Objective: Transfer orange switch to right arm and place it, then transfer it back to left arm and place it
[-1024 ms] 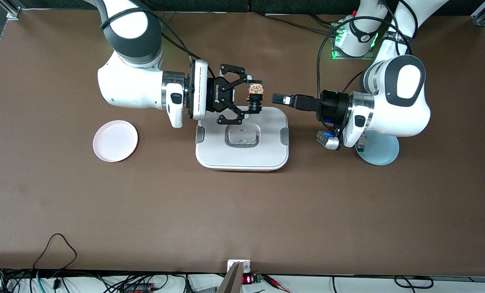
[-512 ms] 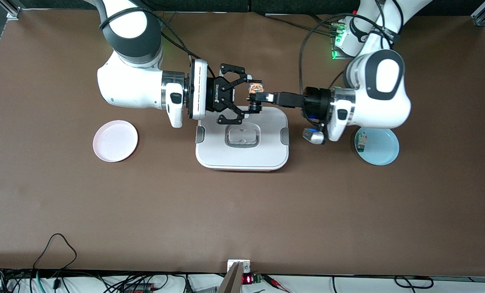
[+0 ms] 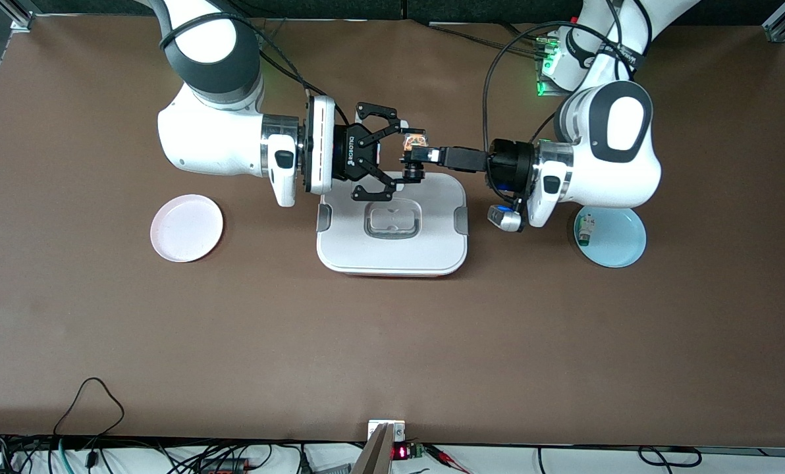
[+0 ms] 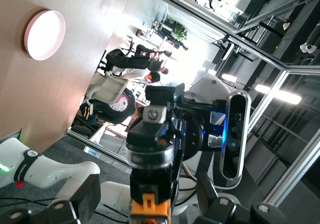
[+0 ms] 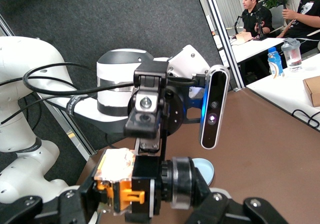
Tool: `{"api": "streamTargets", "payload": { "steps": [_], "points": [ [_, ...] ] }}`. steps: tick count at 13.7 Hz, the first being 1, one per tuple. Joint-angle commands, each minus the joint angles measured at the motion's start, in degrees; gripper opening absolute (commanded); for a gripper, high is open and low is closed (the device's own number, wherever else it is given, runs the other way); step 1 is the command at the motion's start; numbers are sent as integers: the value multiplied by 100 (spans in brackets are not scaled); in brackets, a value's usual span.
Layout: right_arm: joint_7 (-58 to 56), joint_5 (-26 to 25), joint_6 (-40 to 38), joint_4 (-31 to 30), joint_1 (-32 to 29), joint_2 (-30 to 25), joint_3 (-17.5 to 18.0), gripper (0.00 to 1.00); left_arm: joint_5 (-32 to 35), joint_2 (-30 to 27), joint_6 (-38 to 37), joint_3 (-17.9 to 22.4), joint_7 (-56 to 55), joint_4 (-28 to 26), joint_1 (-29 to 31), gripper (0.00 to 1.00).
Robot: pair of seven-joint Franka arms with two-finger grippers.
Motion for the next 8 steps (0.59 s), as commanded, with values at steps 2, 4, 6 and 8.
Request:
{"api": "streamTargets", "payload": {
  "steps": [2, 4, 6, 8],
  "points": [
    [-61, 148, 38, 15, 49, -32, -15, 39, -159, -340, -116, -9, 97, -350, 54, 59],
    [-70, 139, 29, -12, 40, -32, -15, 39, -159, -349, -116, -9, 88, -368, 46, 42],
    [-79, 139, 29, -29, 40, -32, -15, 39, -159, -349, -107, -9, 79, -368, 45, 16],
    [-79, 139, 20, -38, 40, -32, -15, 40, -159, -349, -116, -9, 18, -368, 54, 0]
  ]
}}
